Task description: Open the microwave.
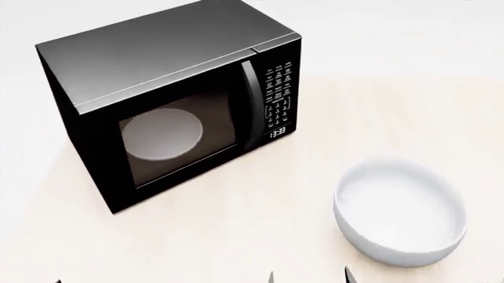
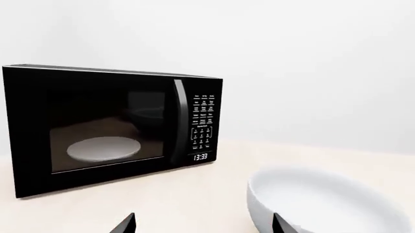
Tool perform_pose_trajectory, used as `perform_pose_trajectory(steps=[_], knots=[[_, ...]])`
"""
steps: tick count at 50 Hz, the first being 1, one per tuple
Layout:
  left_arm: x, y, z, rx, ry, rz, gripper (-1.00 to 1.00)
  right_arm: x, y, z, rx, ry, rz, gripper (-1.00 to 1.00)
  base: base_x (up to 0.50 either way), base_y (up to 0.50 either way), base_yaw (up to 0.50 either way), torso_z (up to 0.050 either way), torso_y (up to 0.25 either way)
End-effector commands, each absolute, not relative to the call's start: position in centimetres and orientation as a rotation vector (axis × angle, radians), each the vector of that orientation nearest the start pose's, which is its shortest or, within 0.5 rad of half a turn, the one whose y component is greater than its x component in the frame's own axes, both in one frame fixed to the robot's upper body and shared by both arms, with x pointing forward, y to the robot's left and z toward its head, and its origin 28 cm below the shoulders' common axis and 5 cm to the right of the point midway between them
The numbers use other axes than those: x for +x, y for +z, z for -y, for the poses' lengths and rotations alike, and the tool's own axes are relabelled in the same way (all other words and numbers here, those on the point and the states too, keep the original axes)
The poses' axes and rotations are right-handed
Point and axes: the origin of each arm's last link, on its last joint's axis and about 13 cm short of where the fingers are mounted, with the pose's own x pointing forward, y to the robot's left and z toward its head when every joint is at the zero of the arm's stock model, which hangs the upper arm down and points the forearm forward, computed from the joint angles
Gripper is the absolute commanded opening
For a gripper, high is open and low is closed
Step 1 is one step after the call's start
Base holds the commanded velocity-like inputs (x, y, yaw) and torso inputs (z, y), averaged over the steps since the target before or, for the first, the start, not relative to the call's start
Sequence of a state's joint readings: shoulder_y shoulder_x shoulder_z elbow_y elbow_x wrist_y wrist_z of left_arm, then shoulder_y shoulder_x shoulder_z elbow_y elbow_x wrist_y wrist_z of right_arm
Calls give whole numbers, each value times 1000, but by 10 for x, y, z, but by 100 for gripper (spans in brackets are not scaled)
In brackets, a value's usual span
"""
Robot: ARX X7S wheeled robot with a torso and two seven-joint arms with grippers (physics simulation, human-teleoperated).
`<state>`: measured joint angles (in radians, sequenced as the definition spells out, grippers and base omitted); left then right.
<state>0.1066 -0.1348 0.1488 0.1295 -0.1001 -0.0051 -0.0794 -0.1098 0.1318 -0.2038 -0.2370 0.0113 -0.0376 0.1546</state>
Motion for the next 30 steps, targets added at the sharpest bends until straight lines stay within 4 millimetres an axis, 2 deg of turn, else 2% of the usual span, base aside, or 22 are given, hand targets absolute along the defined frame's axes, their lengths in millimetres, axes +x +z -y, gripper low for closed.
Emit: perform_pose_trajectory(steps=[1,15,18,22,27,30], knots=[[183,18,-203,19,-89,2,100,184,41,82,-64,74,156,100,500,352,0,0,0],[183,17,-203,21,-91,1,100,185,39,80,-65,82,147,100,499,350,0,0,0],[183,18,-203,19,-81,2,100,184,41,80,-48,86,144,100,0,0,0,0,0],[186,16,-203,27,-58,-19,100,188,52,80,-41,105,141,100,0,0,0,0,0],[183,19,-204,13,-77,-15,100,203,84,82,-54,132,149,100,0,0,0,0,0],[182,20,-204,12,-80,-16,100,213,95,82,-86,147,153,100,0,0,0,0,0]])
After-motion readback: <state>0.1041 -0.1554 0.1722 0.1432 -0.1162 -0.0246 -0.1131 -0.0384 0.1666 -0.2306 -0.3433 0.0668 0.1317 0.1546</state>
